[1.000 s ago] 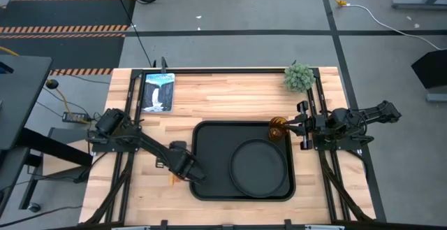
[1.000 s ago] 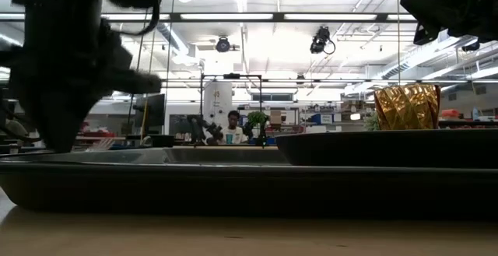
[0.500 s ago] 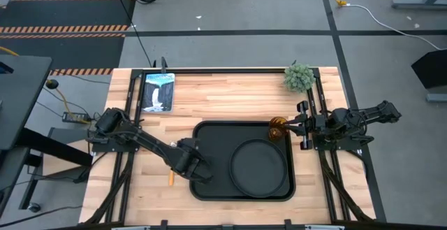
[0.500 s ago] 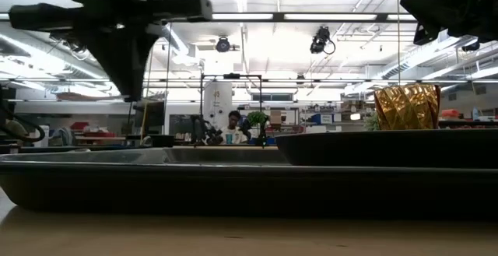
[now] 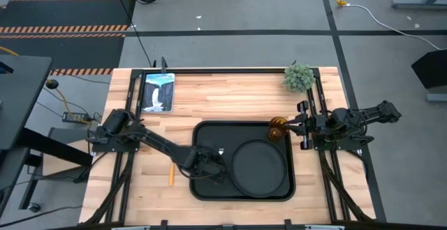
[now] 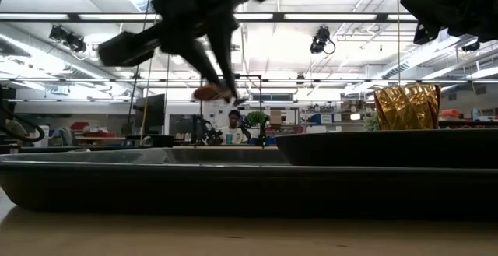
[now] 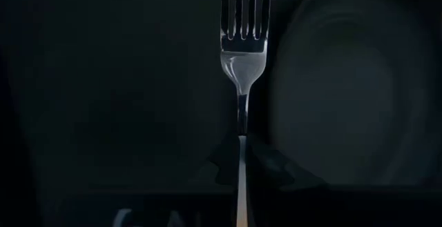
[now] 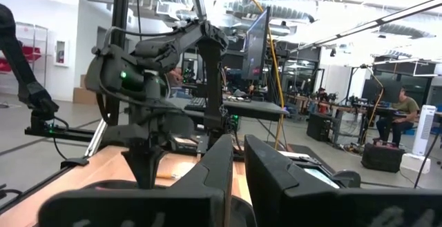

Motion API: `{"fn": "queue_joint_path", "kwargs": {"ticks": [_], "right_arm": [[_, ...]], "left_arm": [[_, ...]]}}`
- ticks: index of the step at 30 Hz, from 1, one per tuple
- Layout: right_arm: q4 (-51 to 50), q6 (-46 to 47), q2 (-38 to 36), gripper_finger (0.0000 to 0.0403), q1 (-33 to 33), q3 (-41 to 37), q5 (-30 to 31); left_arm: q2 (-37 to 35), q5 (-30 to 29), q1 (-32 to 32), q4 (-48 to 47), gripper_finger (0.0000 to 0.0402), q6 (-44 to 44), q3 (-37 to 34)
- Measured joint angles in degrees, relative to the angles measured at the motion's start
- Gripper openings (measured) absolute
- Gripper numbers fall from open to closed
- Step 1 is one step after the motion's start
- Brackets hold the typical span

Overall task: Pick and place plate/cup/fork/spoon on tray
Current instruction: Put the orange fork on the black serving tray to the left of the black plate

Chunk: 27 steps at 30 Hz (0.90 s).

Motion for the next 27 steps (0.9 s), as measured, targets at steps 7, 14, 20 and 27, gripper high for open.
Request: {"fn": "queue_joint_path", "kwargs": {"ticks": [7, 14, 20, 27], "right_arm": [[0.17, -0.01, 0.0, 0.0045, 0.0, 0.02, -0.02], [0.85, 0.0, 0.0, 0.0045, 0.0, 0.0, -0.02], [0.87, 0.0, 0.0, 0.0045, -0.02, 0.0, 0.0], [0.85, 0.0, 0.0, 0.0045, 0.0, 0.02, 0.0]], "left_arm": [[4.4, -1.5, 0.93, -1.0, 0.0014, 0.91, 4.4], [8.97, 4.57, 1.16, -1.25, 0.0014, -1.28, 4.33], [9.09, 4.65, 1.19, -3.27, 0.0017, -2.91, 4.36], [9.05, 4.8, 1.16, -3.79, 0.0038, -4.11, 3.99]]}}
